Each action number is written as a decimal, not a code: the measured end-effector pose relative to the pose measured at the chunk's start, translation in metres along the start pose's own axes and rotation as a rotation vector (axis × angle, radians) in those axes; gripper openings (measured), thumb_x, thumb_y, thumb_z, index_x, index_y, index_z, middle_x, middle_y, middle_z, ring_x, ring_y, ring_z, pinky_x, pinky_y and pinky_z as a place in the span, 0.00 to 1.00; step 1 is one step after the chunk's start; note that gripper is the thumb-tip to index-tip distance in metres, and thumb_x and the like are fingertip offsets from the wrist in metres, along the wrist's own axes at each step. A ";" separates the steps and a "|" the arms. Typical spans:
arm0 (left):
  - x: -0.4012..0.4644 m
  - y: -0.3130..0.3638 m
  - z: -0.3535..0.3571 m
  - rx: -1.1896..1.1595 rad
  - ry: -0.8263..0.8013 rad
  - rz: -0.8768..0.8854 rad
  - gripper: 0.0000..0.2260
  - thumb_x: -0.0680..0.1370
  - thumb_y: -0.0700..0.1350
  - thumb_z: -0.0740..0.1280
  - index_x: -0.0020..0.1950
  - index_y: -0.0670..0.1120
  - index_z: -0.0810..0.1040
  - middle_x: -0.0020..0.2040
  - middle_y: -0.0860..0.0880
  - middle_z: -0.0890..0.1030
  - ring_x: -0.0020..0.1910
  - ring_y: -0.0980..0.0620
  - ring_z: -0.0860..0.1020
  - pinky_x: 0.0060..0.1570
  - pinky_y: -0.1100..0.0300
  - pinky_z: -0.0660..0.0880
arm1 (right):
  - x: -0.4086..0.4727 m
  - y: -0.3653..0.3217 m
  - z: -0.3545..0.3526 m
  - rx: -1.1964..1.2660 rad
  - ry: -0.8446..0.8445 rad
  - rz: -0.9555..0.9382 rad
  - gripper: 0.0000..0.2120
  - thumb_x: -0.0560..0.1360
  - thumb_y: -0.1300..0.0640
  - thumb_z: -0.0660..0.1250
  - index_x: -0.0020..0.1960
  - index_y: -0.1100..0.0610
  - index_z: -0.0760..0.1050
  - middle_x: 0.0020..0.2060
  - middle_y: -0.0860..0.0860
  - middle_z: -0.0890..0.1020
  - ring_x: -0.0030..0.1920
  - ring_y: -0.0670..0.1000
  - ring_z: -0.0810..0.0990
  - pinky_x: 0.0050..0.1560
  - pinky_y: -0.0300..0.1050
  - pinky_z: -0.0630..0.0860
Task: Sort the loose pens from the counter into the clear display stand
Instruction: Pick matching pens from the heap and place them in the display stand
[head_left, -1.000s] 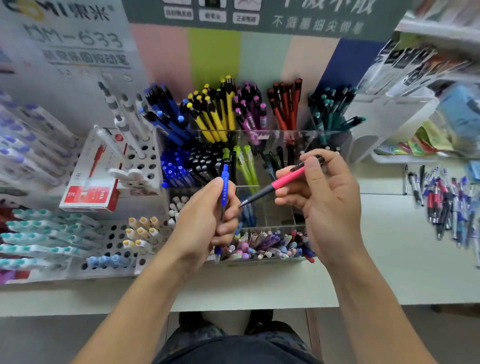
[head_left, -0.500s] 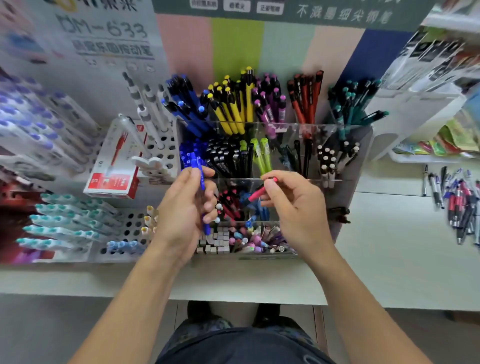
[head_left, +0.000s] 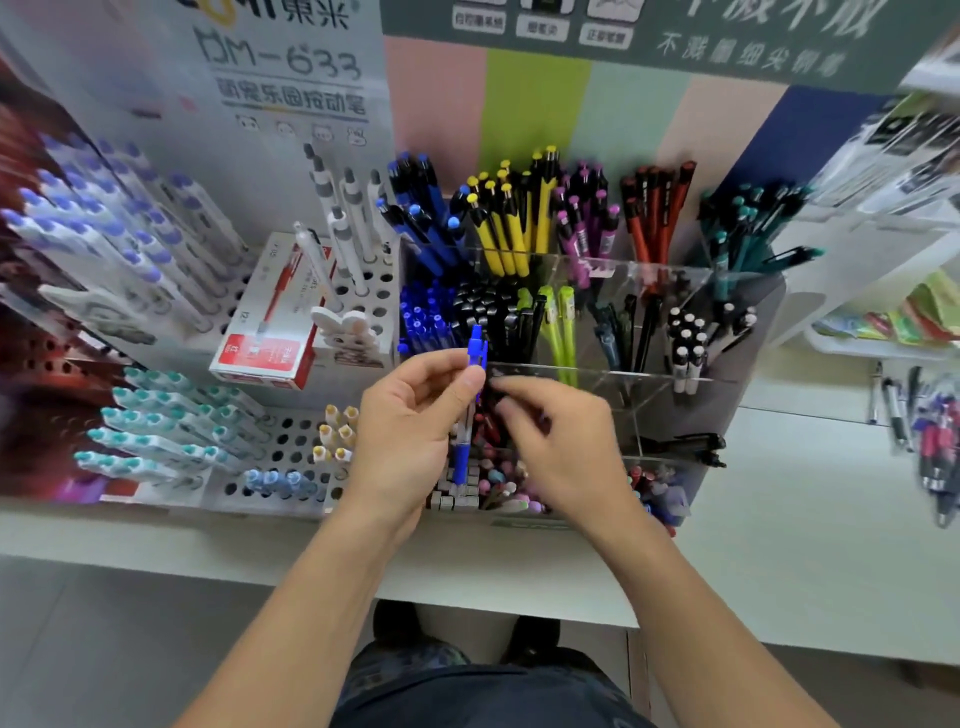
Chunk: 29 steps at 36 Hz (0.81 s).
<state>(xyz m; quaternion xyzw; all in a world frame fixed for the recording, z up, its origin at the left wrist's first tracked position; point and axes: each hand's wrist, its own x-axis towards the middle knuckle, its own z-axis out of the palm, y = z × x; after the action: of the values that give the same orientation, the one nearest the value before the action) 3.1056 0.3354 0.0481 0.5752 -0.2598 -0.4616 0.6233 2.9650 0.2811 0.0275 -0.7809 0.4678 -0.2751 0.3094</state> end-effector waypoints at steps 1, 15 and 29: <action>0.000 0.000 0.002 0.014 0.004 0.022 0.07 0.73 0.42 0.74 0.51 0.48 0.84 0.44 0.51 0.86 0.47 0.56 0.83 0.48 0.65 0.78 | 0.000 -0.004 -0.010 0.142 0.026 0.076 0.09 0.79 0.61 0.70 0.56 0.54 0.86 0.46 0.45 0.87 0.48 0.41 0.83 0.50 0.39 0.79; -0.006 0.013 0.017 0.307 0.052 0.304 0.05 0.73 0.42 0.77 0.46 0.48 0.84 0.41 0.51 0.85 0.41 0.52 0.84 0.41 0.63 0.79 | -0.001 -0.036 -0.057 0.722 0.322 0.102 0.05 0.79 0.63 0.68 0.50 0.62 0.83 0.40 0.55 0.86 0.39 0.53 0.85 0.42 0.42 0.82; 0.026 0.069 -0.030 0.970 0.157 0.559 0.12 0.68 0.46 0.82 0.47 0.50 0.83 0.34 0.58 0.79 0.34 0.64 0.76 0.38 0.74 0.69 | 0.064 -0.091 -0.041 0.186 0.309 -0.296 0.03 0.78 0.60 0.71 0.47 0.59 0.83 0.36 0.47 0.84 0.37 0.46 0.82 0.42 0.47 0.80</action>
<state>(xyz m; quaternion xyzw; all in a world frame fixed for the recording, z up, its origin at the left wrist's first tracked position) 3.1619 0.3210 0.1021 0.7377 -0.5377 -0.0626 0.4034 3.0131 0.2481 0.1303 -0.7578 0.3624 -0.4757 0.2612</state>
